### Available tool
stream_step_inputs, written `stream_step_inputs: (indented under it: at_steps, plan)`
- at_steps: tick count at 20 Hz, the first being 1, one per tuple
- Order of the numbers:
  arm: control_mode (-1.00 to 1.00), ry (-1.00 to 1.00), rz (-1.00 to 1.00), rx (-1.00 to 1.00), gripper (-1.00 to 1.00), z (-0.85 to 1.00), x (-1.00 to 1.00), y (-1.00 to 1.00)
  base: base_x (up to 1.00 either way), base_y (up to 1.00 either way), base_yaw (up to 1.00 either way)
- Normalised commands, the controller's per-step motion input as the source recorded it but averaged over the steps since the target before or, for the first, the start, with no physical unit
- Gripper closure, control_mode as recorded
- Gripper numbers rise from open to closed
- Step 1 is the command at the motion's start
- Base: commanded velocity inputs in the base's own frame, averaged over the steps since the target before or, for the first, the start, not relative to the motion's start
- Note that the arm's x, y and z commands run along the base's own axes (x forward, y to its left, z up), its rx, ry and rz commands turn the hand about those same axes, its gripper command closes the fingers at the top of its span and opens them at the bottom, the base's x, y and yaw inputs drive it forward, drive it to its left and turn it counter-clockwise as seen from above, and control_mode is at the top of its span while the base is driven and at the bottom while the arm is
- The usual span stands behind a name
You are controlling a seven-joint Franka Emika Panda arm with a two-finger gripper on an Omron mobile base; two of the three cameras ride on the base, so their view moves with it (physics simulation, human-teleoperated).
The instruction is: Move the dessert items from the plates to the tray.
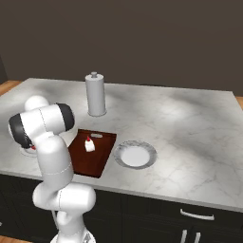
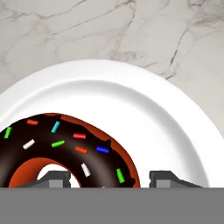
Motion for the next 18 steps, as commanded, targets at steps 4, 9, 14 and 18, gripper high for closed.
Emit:
stream_step_inputs:
  at_steps: [4,9,14,18]
  plan:
    - [-1.0,0.0,0.0,0.0,1.0,0.0,0.0,0.0,0.0,0.0,0.0]
    - [-1.0,0.0,0.0,0.0,1.0,0.0,0.0,0.0,0.0,0.0,0.0]
    - [-1.0,0.0,0.0,0.0,1.0,0.43,0.0,-0.1,0.0,0.0,0.0]
    - [-1.0,-0.02,0.0,0.0,1.0,0.57,-0.14,-0.21,0.0,0.0,0.0]
